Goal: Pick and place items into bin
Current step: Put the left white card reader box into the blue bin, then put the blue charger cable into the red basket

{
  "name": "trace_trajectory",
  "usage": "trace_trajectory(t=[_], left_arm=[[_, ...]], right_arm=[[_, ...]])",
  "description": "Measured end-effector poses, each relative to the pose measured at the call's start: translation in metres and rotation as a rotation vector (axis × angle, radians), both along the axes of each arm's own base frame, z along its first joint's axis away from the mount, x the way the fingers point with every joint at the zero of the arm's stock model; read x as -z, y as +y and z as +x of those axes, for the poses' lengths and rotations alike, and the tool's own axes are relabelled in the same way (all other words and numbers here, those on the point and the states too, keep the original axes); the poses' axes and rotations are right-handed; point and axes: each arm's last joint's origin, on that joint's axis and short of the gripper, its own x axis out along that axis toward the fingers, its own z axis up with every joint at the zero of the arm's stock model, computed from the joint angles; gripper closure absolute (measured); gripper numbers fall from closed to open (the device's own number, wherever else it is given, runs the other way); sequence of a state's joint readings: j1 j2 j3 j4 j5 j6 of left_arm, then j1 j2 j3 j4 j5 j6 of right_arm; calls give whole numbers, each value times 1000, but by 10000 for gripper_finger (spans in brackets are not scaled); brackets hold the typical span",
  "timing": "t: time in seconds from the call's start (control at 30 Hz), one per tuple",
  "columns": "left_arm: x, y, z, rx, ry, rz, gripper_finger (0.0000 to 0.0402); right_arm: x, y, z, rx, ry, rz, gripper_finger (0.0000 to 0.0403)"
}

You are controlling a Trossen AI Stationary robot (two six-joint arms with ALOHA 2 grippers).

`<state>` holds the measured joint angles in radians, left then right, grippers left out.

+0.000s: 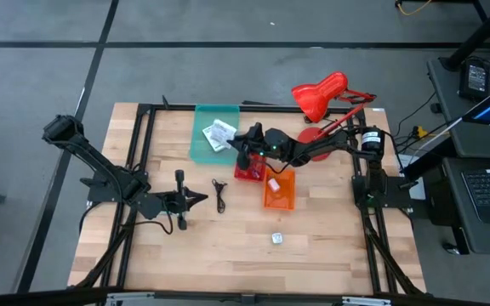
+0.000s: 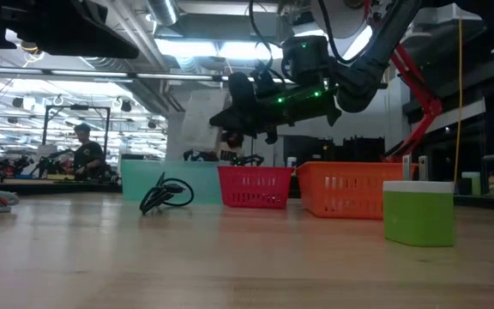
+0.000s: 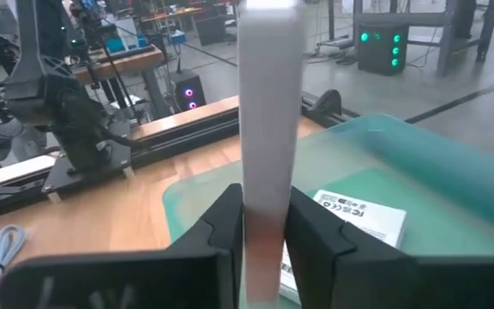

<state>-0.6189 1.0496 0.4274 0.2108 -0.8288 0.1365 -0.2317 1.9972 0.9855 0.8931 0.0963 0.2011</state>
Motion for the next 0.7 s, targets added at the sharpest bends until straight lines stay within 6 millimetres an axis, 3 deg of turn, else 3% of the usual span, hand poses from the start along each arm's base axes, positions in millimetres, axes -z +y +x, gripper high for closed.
trace_trajectory(t=[0.33, 0.7], left_arm=[[0, 0, 0, -2, -2, -6, 400], [0, -1, 0, 3, -20, -144, 400]], right_arm=[[-1, 1, 0, -23, -18, 6, 301], [-10, 22, 5, -330, -95, 0, 314]])
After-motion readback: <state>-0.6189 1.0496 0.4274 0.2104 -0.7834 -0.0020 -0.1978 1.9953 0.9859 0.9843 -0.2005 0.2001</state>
